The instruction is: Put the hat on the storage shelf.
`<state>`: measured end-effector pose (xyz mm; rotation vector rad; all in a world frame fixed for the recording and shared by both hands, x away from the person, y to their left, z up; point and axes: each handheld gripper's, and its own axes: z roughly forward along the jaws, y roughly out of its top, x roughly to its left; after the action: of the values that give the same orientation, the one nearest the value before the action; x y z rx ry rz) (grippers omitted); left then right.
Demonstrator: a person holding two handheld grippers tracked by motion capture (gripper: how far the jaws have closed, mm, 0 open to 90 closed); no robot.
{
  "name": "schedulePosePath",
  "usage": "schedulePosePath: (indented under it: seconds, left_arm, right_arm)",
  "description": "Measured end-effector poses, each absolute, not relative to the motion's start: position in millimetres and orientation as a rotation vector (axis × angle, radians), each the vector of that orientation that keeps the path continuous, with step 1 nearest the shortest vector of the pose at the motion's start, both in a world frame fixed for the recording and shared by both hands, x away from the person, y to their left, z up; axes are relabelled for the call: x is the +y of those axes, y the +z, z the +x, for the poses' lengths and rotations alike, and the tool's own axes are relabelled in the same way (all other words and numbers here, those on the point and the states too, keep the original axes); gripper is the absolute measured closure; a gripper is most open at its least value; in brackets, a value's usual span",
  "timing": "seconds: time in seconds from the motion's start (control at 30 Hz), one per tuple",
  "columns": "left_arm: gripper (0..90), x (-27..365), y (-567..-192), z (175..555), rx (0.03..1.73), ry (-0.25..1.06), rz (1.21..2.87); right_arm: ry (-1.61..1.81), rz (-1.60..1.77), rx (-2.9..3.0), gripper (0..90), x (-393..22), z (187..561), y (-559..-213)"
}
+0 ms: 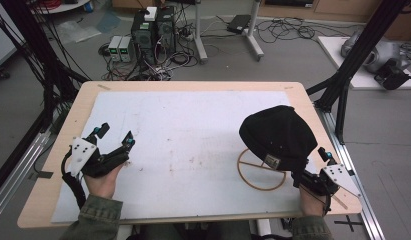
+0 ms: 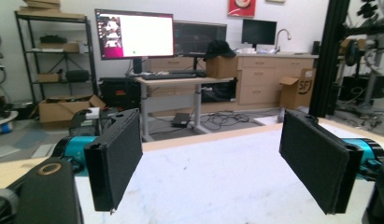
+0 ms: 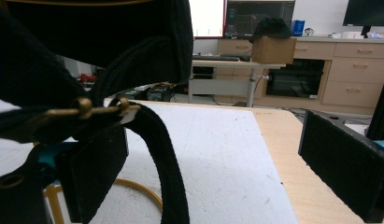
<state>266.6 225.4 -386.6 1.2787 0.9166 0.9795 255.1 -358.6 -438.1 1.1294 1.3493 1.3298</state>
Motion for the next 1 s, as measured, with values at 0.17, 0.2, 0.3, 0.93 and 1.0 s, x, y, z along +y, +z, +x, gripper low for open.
schedulePosePath:
  seconds: [0.17,0.2,0.3,0.93,1.0]
  left_arm:
    - [21.5,233.6,-409.5,257.9,0.969,1.003,1.291]
    - [21.5,235.7,-413.9,256.5,0.985,1.002,1.287]
    - [21.5,242.6,-425.8,253.8,1.026,1.002,1.285]
    - [22.6,258.0,-446.1,245.7,1.098,1.006,1.265]
    - [22.8,258.9,-446.6,246.3,1.105,1.004,1.26]
  right_arm:
    - [1.334,1.129,1.344,7.4,-358.0,254.8,-438.0]
    - [1.331,1.13,1.348,7.4,-358.3,254.6,-438.0]
    - [1.331,1.13,1.347,7.4,-358.7,254.8,-438.4]
    - [1.342,1.136,1.347,7.4,-358.6,255.7,-438.9]
    - [1.337,1.135,1.35,7.4,-358.8,256.0,-439.2]
